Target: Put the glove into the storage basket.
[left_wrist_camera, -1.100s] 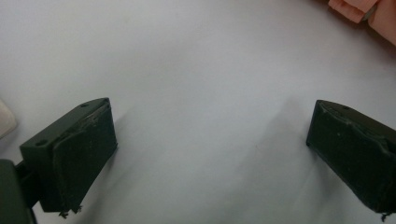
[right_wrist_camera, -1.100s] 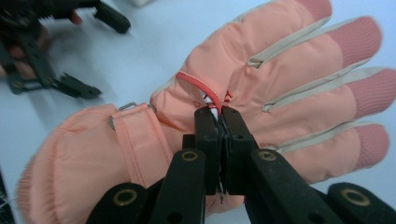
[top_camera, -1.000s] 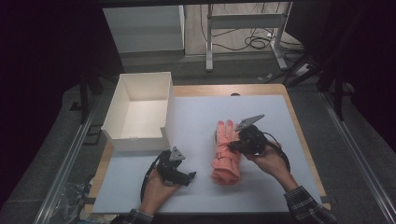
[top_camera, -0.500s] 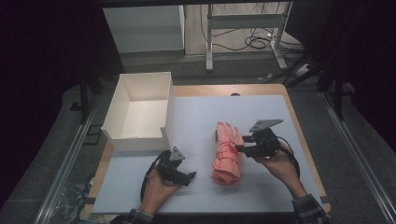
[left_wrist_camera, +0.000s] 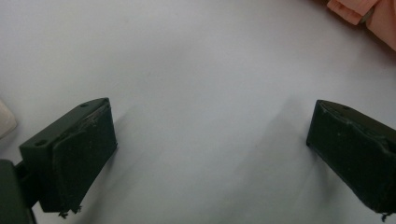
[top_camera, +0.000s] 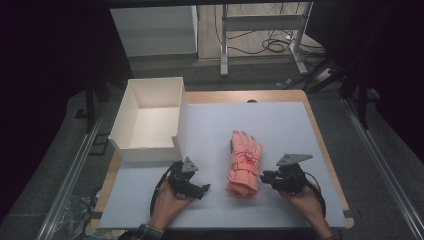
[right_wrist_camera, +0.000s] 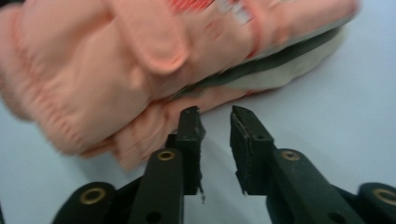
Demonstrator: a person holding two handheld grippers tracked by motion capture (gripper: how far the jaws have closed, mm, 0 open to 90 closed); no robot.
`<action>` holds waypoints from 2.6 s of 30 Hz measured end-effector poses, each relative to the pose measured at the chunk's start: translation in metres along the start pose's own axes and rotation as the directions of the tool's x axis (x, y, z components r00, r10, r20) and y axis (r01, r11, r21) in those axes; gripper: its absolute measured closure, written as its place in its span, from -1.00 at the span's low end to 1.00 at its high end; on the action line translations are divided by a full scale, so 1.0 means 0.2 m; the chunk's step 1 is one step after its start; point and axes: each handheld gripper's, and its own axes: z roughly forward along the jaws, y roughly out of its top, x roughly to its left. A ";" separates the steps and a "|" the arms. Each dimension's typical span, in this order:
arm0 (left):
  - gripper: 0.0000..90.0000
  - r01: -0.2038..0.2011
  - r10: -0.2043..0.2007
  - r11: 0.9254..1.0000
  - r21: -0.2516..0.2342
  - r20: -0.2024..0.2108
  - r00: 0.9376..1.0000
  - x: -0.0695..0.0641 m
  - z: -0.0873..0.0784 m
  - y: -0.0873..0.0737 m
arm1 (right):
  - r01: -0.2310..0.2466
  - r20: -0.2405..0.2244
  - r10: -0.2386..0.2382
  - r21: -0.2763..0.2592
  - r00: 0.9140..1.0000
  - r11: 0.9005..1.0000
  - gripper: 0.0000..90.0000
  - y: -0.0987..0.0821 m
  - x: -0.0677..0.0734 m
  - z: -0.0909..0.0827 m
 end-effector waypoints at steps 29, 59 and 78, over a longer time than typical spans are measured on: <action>-0.98 0.024 -0.024 1.000 0.009 -0.031 0.999 0.11 -0.07 -0.07 | 0.102 -0.064 -0.101 0.005 0.993 0.995 0.66 0.04 0.23 0.27; -0.99 0.024 -0.023 1.000 0.007 -0.027 0.999 0.11 -0.07 -0.08 | 0.011 0.184 -0.003 -0.040 0.983 0.999 -0.05 -0.07 -0.03 0.05; -0.99 0.013 -0.013 1.000 0.024 0.022 1.000 0.09 -0.10 -0.06 | -0.070 0.308 0.070 -0.010 0.949 0.997 -0.78 -0.17 -0.23 0.01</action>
